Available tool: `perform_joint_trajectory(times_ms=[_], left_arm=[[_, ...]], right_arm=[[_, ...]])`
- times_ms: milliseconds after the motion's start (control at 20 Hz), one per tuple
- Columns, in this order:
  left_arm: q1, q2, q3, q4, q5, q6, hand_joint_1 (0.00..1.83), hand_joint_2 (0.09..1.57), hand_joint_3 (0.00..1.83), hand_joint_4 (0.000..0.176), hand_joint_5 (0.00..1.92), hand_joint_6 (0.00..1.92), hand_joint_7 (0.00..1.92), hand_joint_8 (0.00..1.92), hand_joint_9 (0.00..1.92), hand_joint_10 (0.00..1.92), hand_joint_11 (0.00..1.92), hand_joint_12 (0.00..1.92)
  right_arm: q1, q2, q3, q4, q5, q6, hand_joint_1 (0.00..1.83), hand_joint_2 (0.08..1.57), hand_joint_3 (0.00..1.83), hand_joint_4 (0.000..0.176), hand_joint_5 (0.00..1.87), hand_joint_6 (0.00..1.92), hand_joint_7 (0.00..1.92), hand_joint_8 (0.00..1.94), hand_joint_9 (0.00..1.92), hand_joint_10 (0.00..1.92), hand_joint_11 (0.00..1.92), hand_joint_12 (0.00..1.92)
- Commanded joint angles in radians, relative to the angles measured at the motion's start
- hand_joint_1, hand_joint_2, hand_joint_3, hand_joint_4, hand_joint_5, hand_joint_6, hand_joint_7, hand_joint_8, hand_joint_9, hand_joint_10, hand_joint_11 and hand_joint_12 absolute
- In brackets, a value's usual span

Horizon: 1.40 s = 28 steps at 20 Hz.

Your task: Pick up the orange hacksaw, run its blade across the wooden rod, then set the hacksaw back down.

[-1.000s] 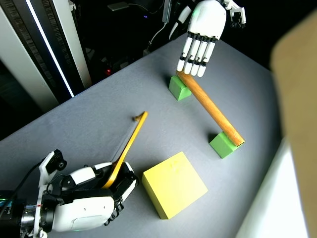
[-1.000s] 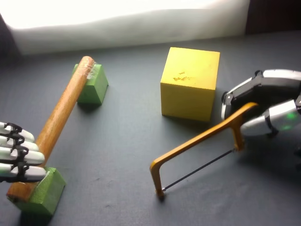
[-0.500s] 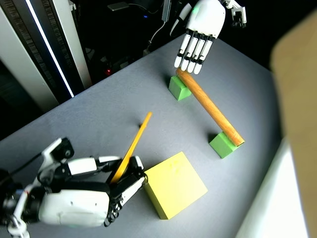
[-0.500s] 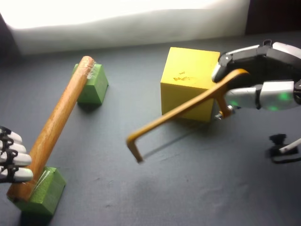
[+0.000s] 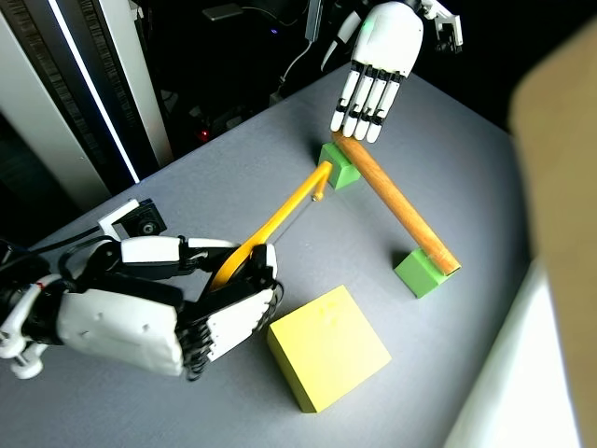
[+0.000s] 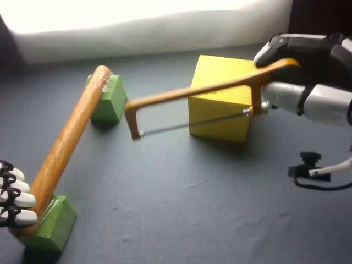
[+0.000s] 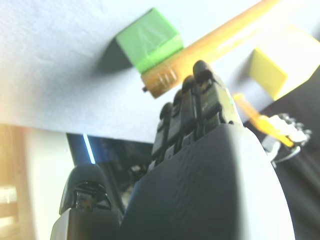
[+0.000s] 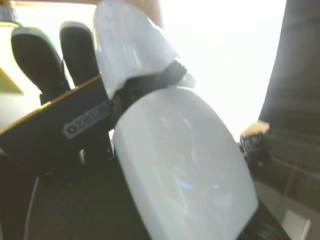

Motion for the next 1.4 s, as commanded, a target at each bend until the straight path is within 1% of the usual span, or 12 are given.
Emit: perform_joint_trajectory(times_ms=[0,100,150,400,500,650,700,850,1000,1050,1150,1350], left_arm=[[0.0,-0.001,-0.002,-0.046,-0.033,-0.001,0.08,1.19,0.0,0.0,0.03,0.0,0.03,0.0,0.07,0.0,0.0,0.27],[0.012,-0.004,-0.001,-0.046,-0.033,-0.001,0.09,1.2,0.0,0.0,0.02,0.0,0.02,0.0,0.06,0.0,0.0,0.25],[0.019,-0.004,-0.001,-0.046,-0.033,-0.001,0.1,1.2,0.0,0.0,0.03,0.0,0.04,0.01,0.09,0.01,0.0,0.28],[0.034,-0.005,0.001,-0.046,-0.033,-0.001,0.1,1.2,0.0,0.0,0.04,0.0,0.05,0.0,0.09,0.0,0.0,0.29],[0.037,-0.005,0.005,-0.046,-0.033,-0.001,0.12,1.19,0.0,0.0,0.03,0.0,0.04,0.0,0.09,0.0,0.0,0.28],[0.039,-0.006,0.01,-0.046,-0.035,-0.001,0.1,1.2,0.0,0.0,0.04,0.0,0.05,0.0,0.09,0.0,0.0,0.27],[0.039,-0.006,0.012,-0.046,-0.038,-0.001,0.09,1.2,0.0,0.0,0.03,0.0,0.04,0.0,0.09,0.0,0.0,0.27],[0.039,-0.006,0.011,-0.046,-0.039,-0.001,0.09,1.2,0.0,0.0,0.02,0.0,0.03,0.0,0.08,0.0,0.0,0.3],[0.039,-0.006,0.01,-0.046,-0.04,-0.001,0.1,1.2,0.0,0.0,0.05,0.01,0.05,0.01,0.1,0.01,0.0,0.33],[0.039,-0.006,0.009,-0.046,-0.04,-0.001,0.09,1.2,0.0,0.0,0.03,0.01,0.03,0.01,0.07,0.0,0.0,0.26],[0.039,-0.006,0.01,-0.046,-0.041,-0.001,0.09,1.2,0.0,0.0,0.02,0.0,0.03,0.0,0.06,0.0,0.0,0.26],[0.041,-0.006,0.011,-0.047,-0.043,-0.001,0.09,1.19,0.0,0.0,0.04,0.0,0.05,0.0,0.07,0.0,0.0,0.26]], right_arm=[[0.01,-0.011,-0.011,-0.005,0.187,-0.004,1.37,1.16,0.0,0.0,0.78,1.08,0.87,1.14,0.93,1.36,0.9,1.46],[0.021,-0.037,-0.02,0.025,0.234,-0.035,1.37,1.16,0.0,0.0,0.78,1.07,0.86,1.16,0.92,1.36,0.9,1.45],[0.034,-0.055,-0.022,0.026,0.241,-0.059,1.48,1.14,0.0,0.0,0.82,0.96,0.85,1.12,0.94,1.18,0.79,1.68],[0.089,-0.129,-0.022,0.044,0.178,-0.148,1.49,1.14,0.0,0.0,0.82,0.95,0.86,1.1,0.96,1.16,0.76,1.7],[0.1,-0.164,0.004,0.045,0.161,-0.174,1.49,1.14,0.0,0.0,0.83,0.95,0.85,1.12,0.95,1.18,0.75,1.7],[0.101,-0.212,0.072,0.038,0.156,-0.161,1.49,1.14,0.0,0.0,0.81,0.99,0.85,1.11,0.96,1.17,0.76,1.69],[0.105,-0.238,0.116,0.031,0.153,-0.146,1.49,1.15,0.0,0.0,0.8,1.0,0.84,1.13,0.95,1.18,0.76,1.7],[0.124,-0.292,0.199,0.017,0.131,-0.127,1.49,1.15,0.0,0.0,0.81,0.96,0.84,1.14,0.93,1.21,0.76,1.71],[0.153,-0.338,0.243,0.019,0.141,-0.125,1.49,1.14,0.0,0.0,0.82,0.94,0.85,1.11,0.95,1.18,0.77,1.7],[0.162,-0.349,0.249,0.023,0.136,-0.129,1.49,1.14,0.0,0.0,0.82,0.93,0.86,1.1,0.95,1.2,0.76,1.71],[0.182,-0.376,0.266,0.029,0.103,-0.143,1.49,1.14,0.0,0.0,0.82,0.94,0.86,1.1,0.94,1.2,0.75,1.72],[0.191,-0.41,0.283,0.03,0.079,-0.149,1.49,1.14,0.0,0.0,0.83,0.94,0.88,1.08,0.97,1.16,0.75,1.7]])
